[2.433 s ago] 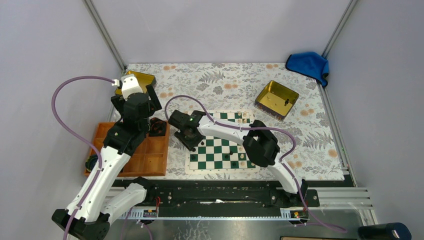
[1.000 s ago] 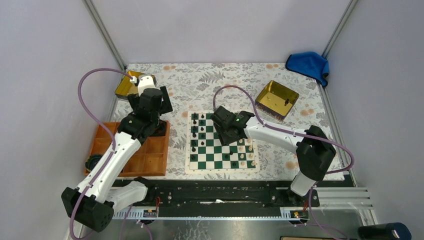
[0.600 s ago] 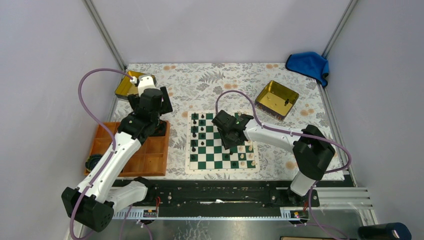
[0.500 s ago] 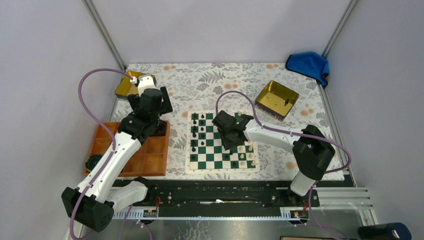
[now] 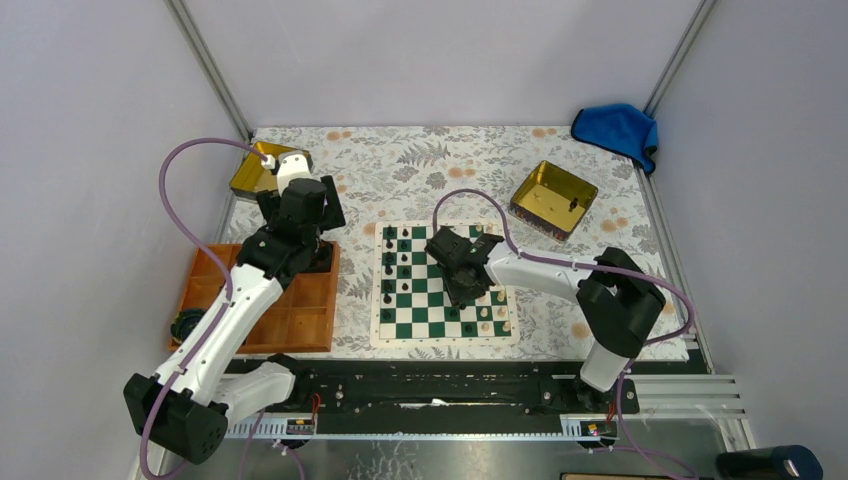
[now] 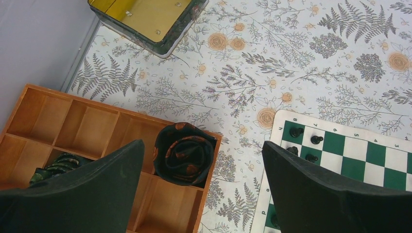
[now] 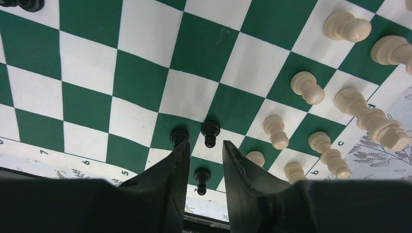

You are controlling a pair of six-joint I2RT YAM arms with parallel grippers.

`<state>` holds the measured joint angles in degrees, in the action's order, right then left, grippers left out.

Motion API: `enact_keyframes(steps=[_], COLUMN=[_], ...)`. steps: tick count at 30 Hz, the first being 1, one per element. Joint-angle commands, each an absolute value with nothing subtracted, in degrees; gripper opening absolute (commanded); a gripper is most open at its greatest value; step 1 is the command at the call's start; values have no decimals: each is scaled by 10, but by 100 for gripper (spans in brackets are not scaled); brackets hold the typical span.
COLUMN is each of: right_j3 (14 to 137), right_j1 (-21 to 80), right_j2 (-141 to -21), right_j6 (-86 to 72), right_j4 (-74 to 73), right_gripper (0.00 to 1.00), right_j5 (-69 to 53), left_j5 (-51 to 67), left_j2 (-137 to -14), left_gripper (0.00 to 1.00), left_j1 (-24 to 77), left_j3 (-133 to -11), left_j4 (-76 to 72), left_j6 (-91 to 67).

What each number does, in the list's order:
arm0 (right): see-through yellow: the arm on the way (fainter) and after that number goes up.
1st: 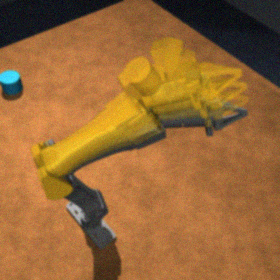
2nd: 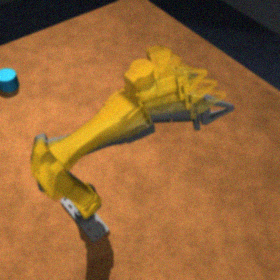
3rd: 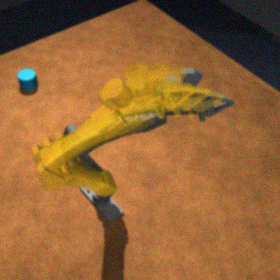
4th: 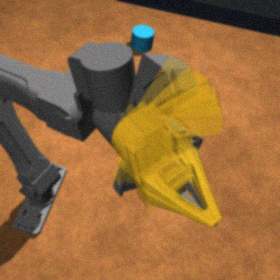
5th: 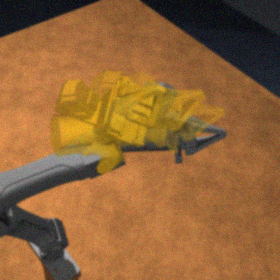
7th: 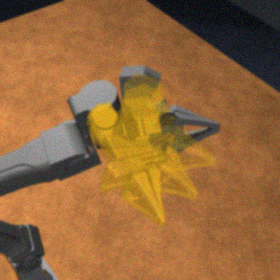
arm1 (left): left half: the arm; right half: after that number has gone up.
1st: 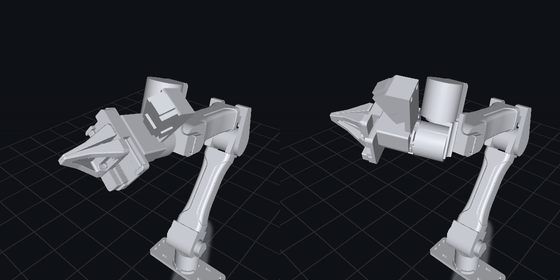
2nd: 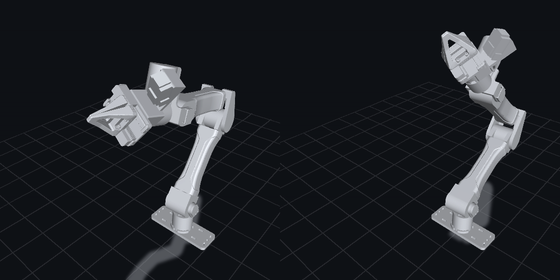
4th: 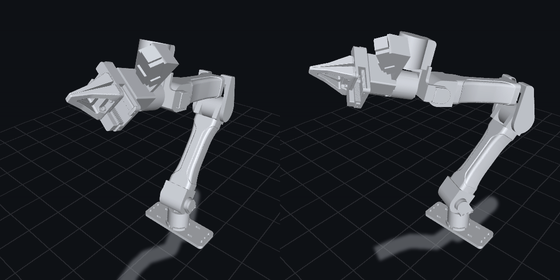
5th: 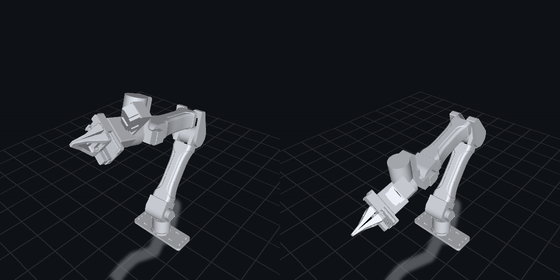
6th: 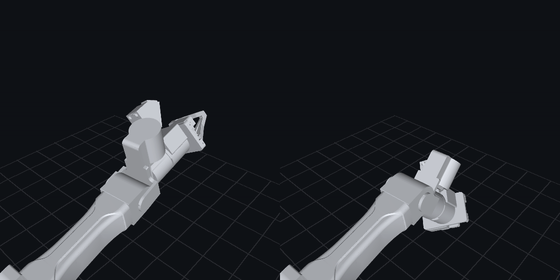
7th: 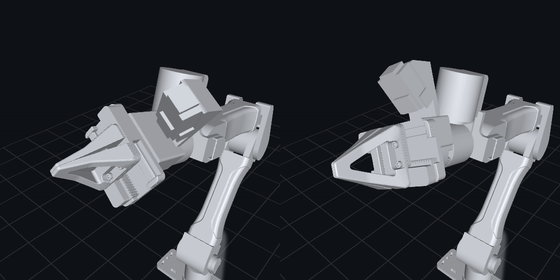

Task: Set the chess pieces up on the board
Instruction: Move the chess piece to the chessboard.

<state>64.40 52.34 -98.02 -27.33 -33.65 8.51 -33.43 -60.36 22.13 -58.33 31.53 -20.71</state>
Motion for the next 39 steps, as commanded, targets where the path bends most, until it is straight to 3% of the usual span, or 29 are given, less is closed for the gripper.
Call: enact_keyframes(steps=[1, 9, 26, 39], right_j3=[639, 634, 668, 788], right_j1=[518, 517, 515, 520], right_j2=[-986, -994, -992, -1029], right_j6=[-283, -282, -266, -223], right_j4=[-326, -319, -347, -407], right_gripper=[37, 31, 5, 0], right_j5=[80, 75, 95, 106], left_j5=[-337, -337, -340, -351], left_j2=[-602, -604, -604, -570], left_gripper=[99, 99, 99, 99], left_j1=[223, 223, 223, 218], left_j3=[-577, -575, -579, -591], left_j4=[309, 307, 304, 304], left_j6=[-213, -212, -210, -207])
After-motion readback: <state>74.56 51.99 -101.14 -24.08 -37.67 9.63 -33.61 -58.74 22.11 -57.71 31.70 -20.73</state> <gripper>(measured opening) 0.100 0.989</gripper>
